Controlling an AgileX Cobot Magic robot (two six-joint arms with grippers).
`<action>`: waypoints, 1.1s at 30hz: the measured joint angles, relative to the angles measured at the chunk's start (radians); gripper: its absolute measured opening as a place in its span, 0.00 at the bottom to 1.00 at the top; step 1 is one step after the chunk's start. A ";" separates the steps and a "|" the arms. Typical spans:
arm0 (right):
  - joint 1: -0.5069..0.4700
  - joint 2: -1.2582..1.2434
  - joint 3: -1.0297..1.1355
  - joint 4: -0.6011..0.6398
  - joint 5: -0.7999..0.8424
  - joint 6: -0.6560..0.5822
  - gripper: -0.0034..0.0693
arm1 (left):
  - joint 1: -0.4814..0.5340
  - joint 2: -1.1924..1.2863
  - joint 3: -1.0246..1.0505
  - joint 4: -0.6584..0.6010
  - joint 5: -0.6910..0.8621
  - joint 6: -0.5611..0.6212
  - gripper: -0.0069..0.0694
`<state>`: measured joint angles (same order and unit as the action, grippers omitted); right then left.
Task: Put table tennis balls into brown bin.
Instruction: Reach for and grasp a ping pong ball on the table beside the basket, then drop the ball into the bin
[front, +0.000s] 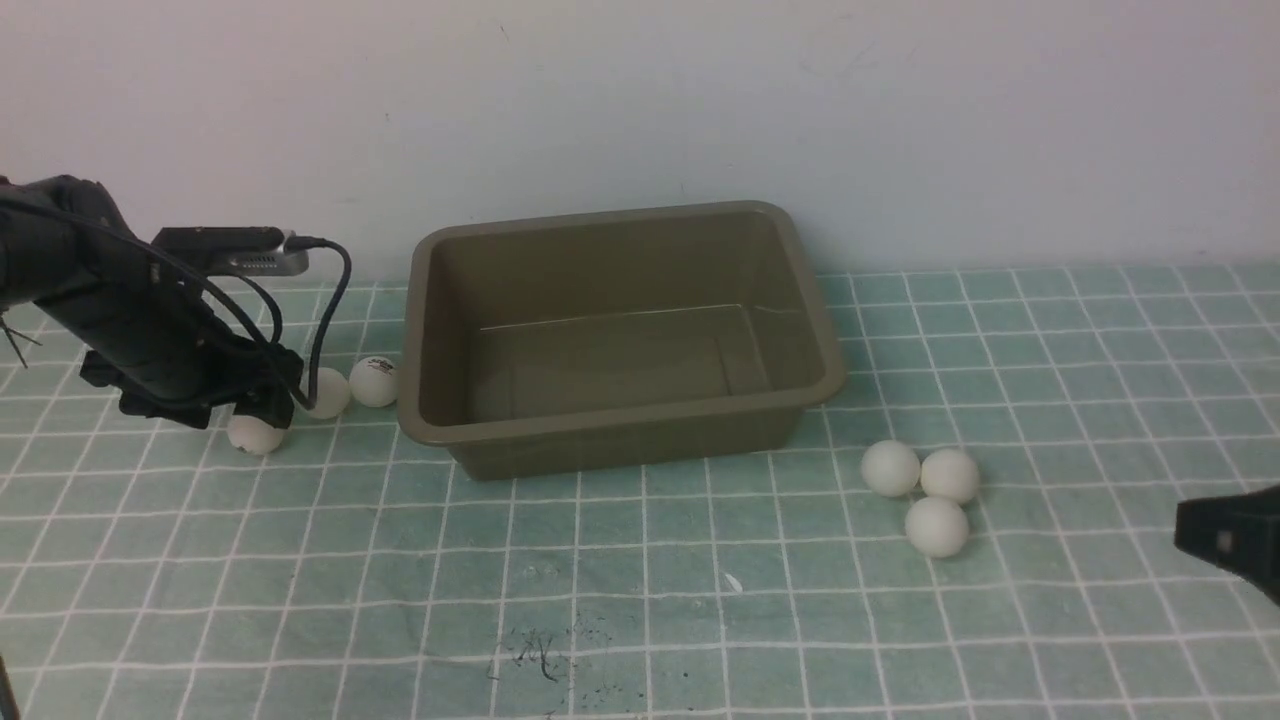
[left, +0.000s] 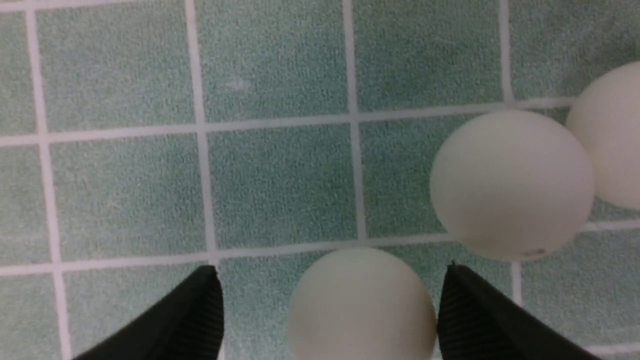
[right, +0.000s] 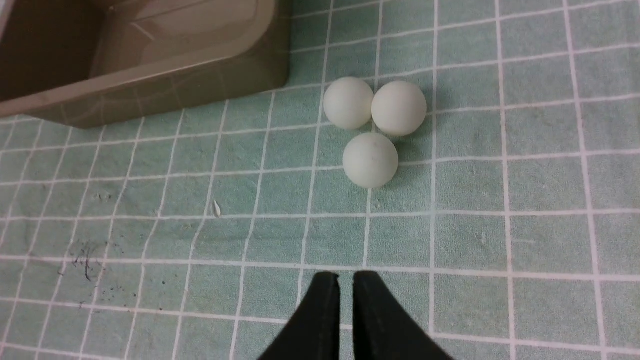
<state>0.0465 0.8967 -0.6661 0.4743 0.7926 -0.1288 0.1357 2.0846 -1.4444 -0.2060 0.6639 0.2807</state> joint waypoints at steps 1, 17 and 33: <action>0.000 0.036 -0.022 -0.001 0.010 -0.009 0.15 | 0.000 0.007 0.000 -0.002 0.002 0.000 0.72; 0.188 0.529 -0.101 -0.068 -0.247 -0.088 0.67 | -0.047 -0.152 -0.119 -0.214 0.227 0.075 0.55; 0.206 0.940 -0.279 -0.063 -0.344 -0.078 0.53 | -0.236 -0.083 -0.237 -0.329 0.254 0.111 0.73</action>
<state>0.2524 1.8369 -0.9454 0.4118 0.4488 -0.2063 -0.1001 2.0012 -1.6818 -0.5351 0.9181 0.3914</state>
